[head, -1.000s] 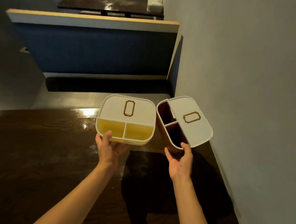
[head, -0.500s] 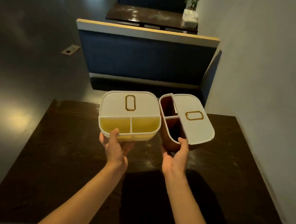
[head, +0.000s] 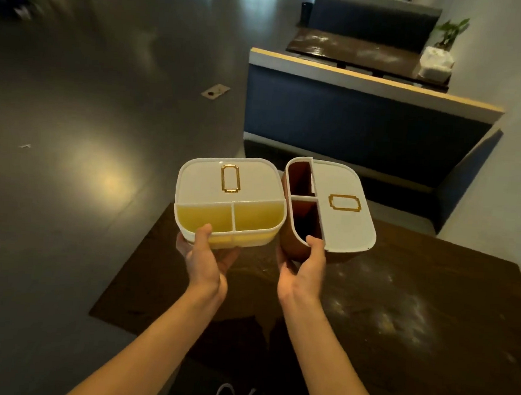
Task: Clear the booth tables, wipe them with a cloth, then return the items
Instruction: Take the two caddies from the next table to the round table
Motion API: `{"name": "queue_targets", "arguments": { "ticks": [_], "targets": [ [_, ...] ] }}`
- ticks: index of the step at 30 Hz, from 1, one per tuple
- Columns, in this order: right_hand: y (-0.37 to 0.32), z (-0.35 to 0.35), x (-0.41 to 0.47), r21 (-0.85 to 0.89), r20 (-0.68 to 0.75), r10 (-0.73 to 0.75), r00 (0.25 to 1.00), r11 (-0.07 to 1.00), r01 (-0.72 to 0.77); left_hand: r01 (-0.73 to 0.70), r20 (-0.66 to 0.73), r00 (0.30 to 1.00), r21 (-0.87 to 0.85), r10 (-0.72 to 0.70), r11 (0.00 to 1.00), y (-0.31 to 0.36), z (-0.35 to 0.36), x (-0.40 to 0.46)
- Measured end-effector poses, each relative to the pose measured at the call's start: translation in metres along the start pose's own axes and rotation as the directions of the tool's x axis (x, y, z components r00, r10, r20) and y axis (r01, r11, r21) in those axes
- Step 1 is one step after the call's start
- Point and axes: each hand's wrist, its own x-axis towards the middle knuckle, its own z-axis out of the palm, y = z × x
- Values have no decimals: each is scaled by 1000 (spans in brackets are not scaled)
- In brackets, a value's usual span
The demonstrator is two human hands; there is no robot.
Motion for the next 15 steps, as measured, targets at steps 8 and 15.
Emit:
{"name": "queue_targets", "arguments": {
  "ticks": [8, 15],
  "targets": [
    [59, 33, -15, -173, 53, 160, 986, 974, -149, -133, -228, 968, -131, 100, 982, 37, -46, 7],
    [129, 62, -30, -279, 78, 282, 956, 927, -251, -274, -415, 892, -184, 178, 944, 75, -88, 19]
  ]
}}
